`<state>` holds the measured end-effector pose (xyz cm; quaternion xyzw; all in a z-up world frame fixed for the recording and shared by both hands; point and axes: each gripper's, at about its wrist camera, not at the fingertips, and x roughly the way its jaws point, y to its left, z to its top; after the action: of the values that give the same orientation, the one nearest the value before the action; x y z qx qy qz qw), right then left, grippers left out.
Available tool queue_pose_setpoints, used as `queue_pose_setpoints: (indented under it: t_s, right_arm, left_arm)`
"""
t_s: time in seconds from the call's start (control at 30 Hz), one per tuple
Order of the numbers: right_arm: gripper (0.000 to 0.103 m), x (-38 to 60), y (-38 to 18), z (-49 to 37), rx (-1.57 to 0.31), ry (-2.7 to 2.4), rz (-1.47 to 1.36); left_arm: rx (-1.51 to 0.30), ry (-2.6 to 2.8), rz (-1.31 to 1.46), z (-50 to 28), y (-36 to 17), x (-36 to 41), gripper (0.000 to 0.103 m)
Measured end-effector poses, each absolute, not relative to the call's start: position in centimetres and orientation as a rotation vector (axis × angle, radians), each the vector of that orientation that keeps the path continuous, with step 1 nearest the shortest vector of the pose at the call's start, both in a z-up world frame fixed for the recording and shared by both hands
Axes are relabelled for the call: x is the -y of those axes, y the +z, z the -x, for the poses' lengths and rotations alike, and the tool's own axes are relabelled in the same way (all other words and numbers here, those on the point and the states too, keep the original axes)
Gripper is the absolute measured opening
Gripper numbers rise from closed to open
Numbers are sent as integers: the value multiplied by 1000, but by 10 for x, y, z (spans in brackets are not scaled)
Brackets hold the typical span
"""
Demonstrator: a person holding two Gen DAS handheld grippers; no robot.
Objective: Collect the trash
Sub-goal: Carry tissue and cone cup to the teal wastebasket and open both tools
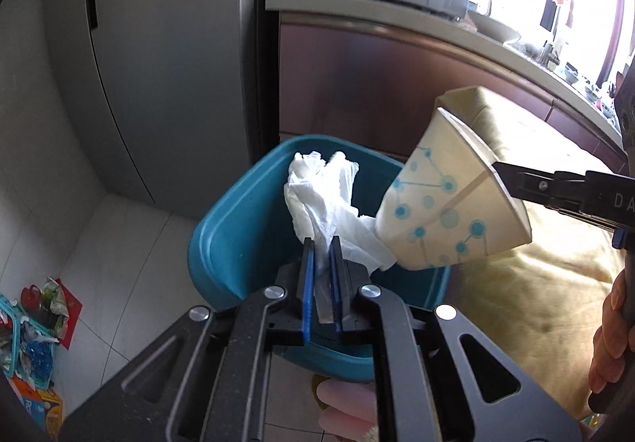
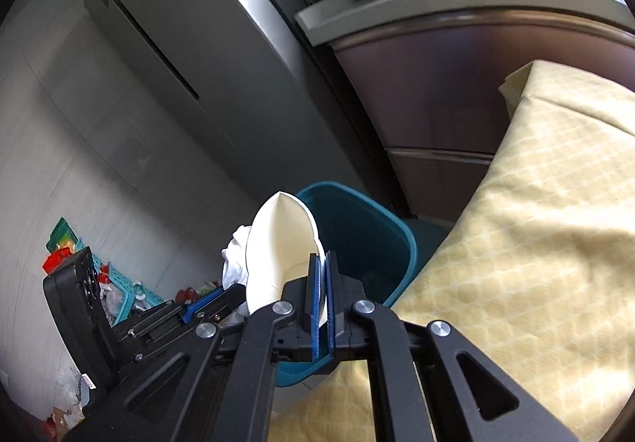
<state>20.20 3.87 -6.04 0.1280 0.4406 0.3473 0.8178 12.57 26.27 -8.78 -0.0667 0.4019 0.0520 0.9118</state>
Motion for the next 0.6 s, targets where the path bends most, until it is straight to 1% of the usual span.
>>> queue_pose_setpoints:
  t_s: [0.03,0.2,0.27,0.3,0.47,0.53,0.6]
  right_arm:
    - [3,-42,-64,-204,-952,735,-270]
    - [9,-56,-72,-206,-999,733,-235]
    - [14,-55,-70,-204,-995,730,-238]
    - [18,-54,-69,-203,-989,724,-240]
    - [19,-42,-65,-191,-958,729,-261]
    - [23,-33,-59,-184,-935,740,-258]
    - [31,-22,-49,-173,-900,748,-251]
  left_arm:
    - [-839,113,134,-129,-92,-263,11]
    - [-867,133,132,-138,-108,-264,13]
    - [-867,140,138,-135,-112,-262,19]
    - [-864,146,141,-135,-112,-262,20]
    - [-820,146,155,-124,-104,-260,26]
    - [-789,125,158,-117,-94,-255,29]
    - [-752,93,154,-109,-82,-247,34]
